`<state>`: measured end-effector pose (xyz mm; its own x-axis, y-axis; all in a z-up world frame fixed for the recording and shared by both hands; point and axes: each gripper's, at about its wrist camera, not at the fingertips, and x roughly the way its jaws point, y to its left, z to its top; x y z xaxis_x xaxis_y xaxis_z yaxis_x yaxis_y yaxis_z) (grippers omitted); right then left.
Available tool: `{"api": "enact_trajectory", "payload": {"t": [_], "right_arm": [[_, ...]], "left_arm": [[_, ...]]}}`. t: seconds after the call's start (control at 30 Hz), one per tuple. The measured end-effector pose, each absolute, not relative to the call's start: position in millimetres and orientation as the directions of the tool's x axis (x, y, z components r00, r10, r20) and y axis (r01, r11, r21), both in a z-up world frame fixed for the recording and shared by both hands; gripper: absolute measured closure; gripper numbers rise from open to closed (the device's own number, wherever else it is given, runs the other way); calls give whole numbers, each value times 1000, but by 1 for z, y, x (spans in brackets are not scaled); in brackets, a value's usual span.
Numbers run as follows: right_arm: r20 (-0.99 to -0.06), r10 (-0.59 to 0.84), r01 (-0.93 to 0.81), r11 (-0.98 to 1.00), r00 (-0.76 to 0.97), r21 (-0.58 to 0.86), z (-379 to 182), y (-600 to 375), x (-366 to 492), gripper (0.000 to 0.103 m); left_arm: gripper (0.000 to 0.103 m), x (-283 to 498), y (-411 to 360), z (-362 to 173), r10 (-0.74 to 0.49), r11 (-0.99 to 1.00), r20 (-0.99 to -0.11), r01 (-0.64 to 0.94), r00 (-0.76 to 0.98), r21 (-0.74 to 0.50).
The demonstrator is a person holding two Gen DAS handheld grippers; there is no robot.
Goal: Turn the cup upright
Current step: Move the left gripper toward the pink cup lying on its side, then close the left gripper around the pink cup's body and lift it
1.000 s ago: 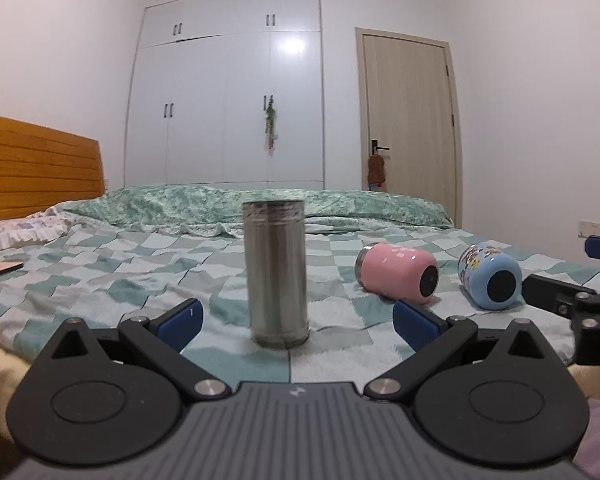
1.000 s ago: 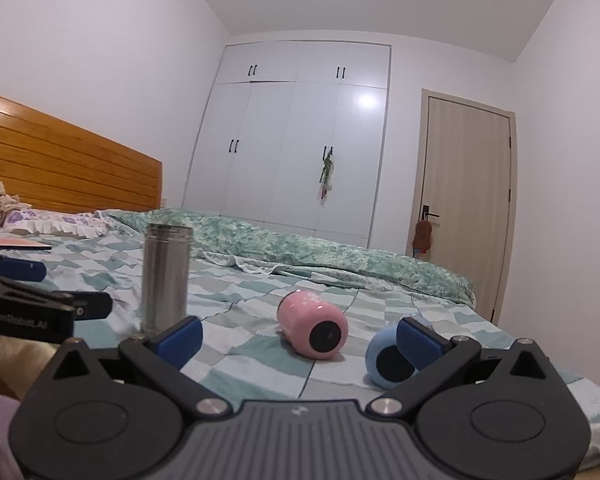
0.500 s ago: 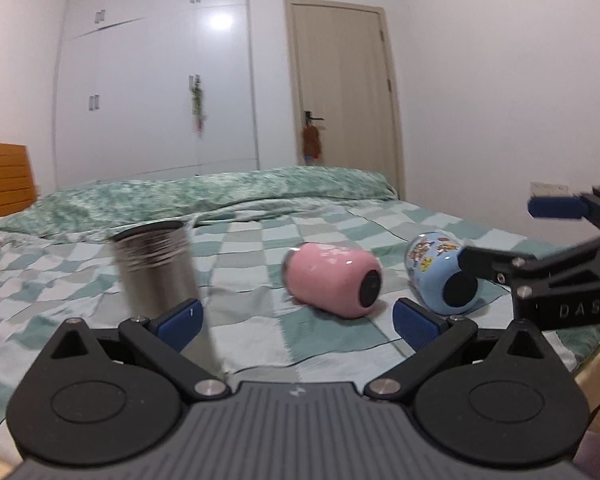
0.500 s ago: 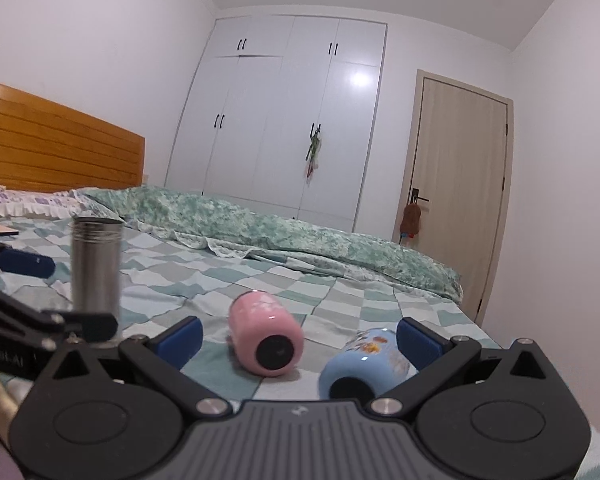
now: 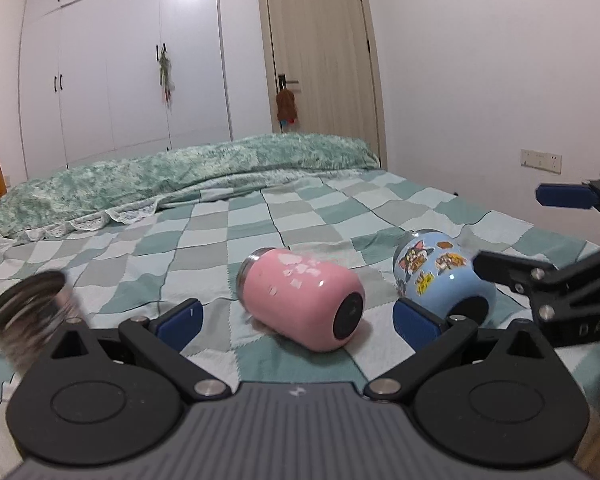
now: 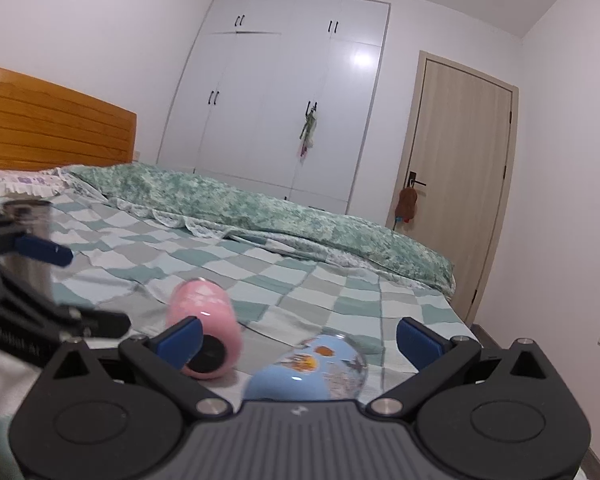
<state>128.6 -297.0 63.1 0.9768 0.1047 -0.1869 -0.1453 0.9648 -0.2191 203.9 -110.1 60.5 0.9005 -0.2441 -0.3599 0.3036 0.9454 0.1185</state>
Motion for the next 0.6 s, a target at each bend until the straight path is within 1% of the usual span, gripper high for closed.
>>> {"api": "enact_trajectory", "payload": {"t": [0.13,0.27,0.43,0.6], "right_arm": [[-204,85,-131,967,975,-219,63,-324,152,0],[-229,86,-132,972,970,-194,69,-353,173,0],[-291,134,-170,980,947,-101,72,-390,211,0],[-312,189,-206,978,931,-22,61,-413,244,0]], "left_arm": [[0,230,-126,71,-205,955,-424,274,882,110],[0,263,-142,80,-152,970,-505,227,850,91],[0,308,-159,78,-83,986,-625,156,776,63],[0,348,-165,68,-22,998,-725,60,689,26]]}}
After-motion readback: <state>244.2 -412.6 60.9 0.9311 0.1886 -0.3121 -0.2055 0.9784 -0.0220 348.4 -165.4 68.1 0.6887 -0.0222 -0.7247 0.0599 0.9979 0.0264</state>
